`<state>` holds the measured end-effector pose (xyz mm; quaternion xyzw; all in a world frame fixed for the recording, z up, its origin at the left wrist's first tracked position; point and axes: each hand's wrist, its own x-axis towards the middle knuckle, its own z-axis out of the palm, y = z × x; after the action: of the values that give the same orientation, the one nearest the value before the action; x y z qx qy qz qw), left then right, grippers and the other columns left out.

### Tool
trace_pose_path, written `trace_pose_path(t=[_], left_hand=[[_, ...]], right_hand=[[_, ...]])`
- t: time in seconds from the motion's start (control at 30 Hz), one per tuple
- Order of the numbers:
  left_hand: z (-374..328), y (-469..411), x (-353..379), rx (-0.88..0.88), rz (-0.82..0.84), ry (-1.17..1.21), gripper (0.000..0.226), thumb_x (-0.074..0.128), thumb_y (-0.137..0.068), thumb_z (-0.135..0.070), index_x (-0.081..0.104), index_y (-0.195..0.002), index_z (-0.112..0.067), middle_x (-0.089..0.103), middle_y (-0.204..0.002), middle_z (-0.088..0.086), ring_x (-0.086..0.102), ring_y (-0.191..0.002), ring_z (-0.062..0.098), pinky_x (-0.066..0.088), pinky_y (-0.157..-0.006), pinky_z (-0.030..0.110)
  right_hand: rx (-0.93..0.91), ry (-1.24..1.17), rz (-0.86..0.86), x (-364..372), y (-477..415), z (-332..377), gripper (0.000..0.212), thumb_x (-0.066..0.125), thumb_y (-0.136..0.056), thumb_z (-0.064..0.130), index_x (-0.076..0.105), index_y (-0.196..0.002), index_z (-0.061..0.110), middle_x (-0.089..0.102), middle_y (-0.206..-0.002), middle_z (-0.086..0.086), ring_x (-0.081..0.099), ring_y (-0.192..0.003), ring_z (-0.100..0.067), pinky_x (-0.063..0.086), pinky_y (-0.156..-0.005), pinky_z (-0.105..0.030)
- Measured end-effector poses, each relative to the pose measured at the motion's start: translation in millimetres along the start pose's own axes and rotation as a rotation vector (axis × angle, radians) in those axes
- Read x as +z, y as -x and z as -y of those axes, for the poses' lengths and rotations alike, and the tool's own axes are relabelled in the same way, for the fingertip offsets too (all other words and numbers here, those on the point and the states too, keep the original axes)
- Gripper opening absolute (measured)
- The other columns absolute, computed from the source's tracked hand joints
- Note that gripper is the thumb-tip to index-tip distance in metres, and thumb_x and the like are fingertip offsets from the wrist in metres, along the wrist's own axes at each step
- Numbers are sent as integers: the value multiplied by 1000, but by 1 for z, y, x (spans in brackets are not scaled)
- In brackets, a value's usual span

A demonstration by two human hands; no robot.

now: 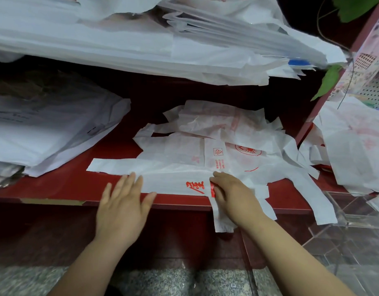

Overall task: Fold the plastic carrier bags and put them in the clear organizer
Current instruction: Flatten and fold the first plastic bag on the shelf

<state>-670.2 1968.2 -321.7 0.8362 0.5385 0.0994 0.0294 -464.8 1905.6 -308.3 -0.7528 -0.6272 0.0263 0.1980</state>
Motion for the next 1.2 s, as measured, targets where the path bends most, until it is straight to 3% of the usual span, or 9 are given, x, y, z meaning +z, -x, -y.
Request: trace_pose_path(t=[0.1, 0.2, 0.3, 0.4, 0.53, 0.67, 0.73, 0.83, 1.2], left_hand=[[8, 3, -2, -98, -89, 31, 58, 13, -98, -48, 38, -141, -18, 32, -149, -2, 17, -142, 17, -7, -111, 34], [2, -1, 2, -30, -323, 163, 52, 29, -90, -36, 70, -102, -8, 66, -114, 10, 54, -118, 32, 9, -106, 37], [-32, -4, -1, 186, -338, 233, 42, 35, -86, -29, 72, -94, -12, 69, -105, 8, 64, -103, 27, 31, -103, 42], [-71, -9, 5, 363, -180, 242, 45, 35, -82, -35, 72, -98, -17, 68, -109, 5, 65, -102, 22, 45, -88, 46], [-86, -21, 16, 392, 21, 119, 67, 7, -85, -49, 37, -141, -27, 29, -150, -2, 27, -138, 14, 14, -113, 34], [-78, -18, 21, 446, 35, 142, 46, 32, -80, -39, 73, -98, -28, 70, -104, -3, 67, -98, 15, 52, -80, 39], [-72, -18, 28, 459, -17, 128, 43, 35, -80, -38, 74, -95, -29, 71, -102, -5, 67, -95, 14, 53, -78, 39], [-67, -18, 27, 446, -113, 165, 41, 35, -83, -37, 74, -92, -30, 71, -99, -7, 67, -95, 13, 52, -79, 38], [-61, -24, 32, 345, -246, 210, 40, 39, -73, -45, 74, -79, -28, 72, -91, -6, 69, -89, 15, 52, -77, 45]], right_hand=[[115, -85, -58, -10, -1, -8, 25, 52, -91, 17, 64, -112, 10, 63, -119, -3, 53, -113, -19, 33, -84, -19], [115, -113, -34, -15, 0, -10, 20, 55, -89, 17, 68, -104, 12, 68, -108, -2, 58, -103, -19, 34, -74, -19], [97, -120, -15, -13, 0, -9, 23, 54, -89, 15, 68, -107, 13, 66, -113, 1, 57, -106, -15, 35, -82, -17], [124, -234, -54, -13, -1, -9, 19, 56, -87, 8, 71, -98, 10, 70, -99, 0, 61, -90, -13, 38, -72, -12], [284, -452, -158, -18, -17, -19, 16, 56, -86, 4, 69, -95, 8, 66, -90, 1, 57, -80, -9, 39, -69, -11], [415, -385, -82, -19, -45, -27, 23, 56, -89, 14, 62, -110, 6, 62, -108, -6, 55, -102, -21, 38, -82, -23], [444, -387, -8, -18, -58, -25, 9, 59, -85, 16, 64, -82, 9, 59, -83, -5, 54, -82, -21, 38, -68, -26], [455, -363, 85, -16, -69, -20, 35, 60, -82, 11, 45, -51, 11, 48, -64, -5, 41, -56, -16, 32, -53, -25], [259, -738, -71, -14, -54, -15, 27, 58, -83, -3, 52, -64, 16, 59, -71, 2, 53, -56, 3, 38, -51, -4]])
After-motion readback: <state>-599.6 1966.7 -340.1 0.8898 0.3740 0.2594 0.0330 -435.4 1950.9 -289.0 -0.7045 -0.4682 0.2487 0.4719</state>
